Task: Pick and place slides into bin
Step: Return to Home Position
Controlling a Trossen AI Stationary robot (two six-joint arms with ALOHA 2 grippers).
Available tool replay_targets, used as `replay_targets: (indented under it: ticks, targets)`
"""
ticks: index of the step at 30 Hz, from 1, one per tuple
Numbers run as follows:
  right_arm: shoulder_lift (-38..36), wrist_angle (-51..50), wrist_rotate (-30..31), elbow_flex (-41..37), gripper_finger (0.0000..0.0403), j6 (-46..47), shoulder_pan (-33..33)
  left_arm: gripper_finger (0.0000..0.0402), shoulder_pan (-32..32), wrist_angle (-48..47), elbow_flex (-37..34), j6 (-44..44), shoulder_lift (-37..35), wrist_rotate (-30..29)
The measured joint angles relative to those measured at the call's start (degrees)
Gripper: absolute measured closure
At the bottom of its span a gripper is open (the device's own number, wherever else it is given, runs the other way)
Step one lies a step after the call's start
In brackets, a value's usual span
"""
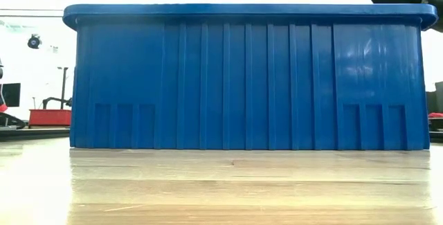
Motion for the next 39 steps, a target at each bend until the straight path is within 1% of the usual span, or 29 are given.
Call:
replay_targets:
  ticks: [2, 5, 8, 10, 13, 16, 18, 21, 27, 31, 35, 39]
  targets:
    - [0.0, -2.5, 0.0, 0.0, 0.0394, 1.1, 0.0, 0.0401, 0.0, 0.0, 0.0, 0.0, 0.0, 0.1]
    - [0.0, -3.5, 0.0, 0.0, 0.0394, 1.2, 0.0, 0.0401, 0.0, -0.2, 0.0, 0.4, -0.5, 0.2]
    - [0.0, -4.8, 0.5, 0.1, 0.0394, 0.2, 0.0, 0.0401, 0.0, -0.6, -0.7, 1.0, -1.7, 0.9]
    - [0.0, -5.8, 0.6, 0.2, 0.0394, -0.5, 0.0, 0.0401, -0.2, -0.3, -1.3, -0.3, -2.4, 1.3]
    - [-0.1, -6.4, 0.6, 0.2, 0.0394, -0.9, 0.0, 0.0401, -0.7, -0.4, -3.2, -1.3, -4.0, 1.4]
    - [-0.1, -6.9, 0.9, 0.1, 0.0394, -4.5, 0.0, 0.0401, -1.4, -0.3, -6.3, -0.2, -6.5, 1.4]
    - [-0.1, -6.9, 2.2, 0.1, 0.0394, -8.1, -0.1, 0.0401, -1.7, 0.3, -9.7, 0.5, -9.1, 1.3]
    - [-0.1, -6.8, 2.1, 0.1, 0.0394, -10.8, 0.0, 0.0401, -1.7, 2.1, -16.6, 0.2, -14.1, 0.3]
    - [-0.1, -6.7, 1.9, 0.1, 0.0394, -11.0, 0.0, 0.0402, -1.7, 16.6, -33.1, 0.3, -25.7, -2.3]
    - [-0.1, -6.7, 1.7, 0.1, 0.0394, -10.4, 0.0, 0.0402, -1.7, 21.1, -42.4, 0.5, -33.4, -3.1]
    - [0.0, -6.7, 1.7, 0.1, 0.0394, -10.3, 0.0, 0.0402, -1.7, 21.5, -49.1, 0.5, -39.6, -3.1]
    - [0.0, -6.7, 1.6, 0.1, 0.0394, -10.3, 0.0, 0.0402, -1.7, 23.5, -54.0, 0.0, -43.9, -3.0]
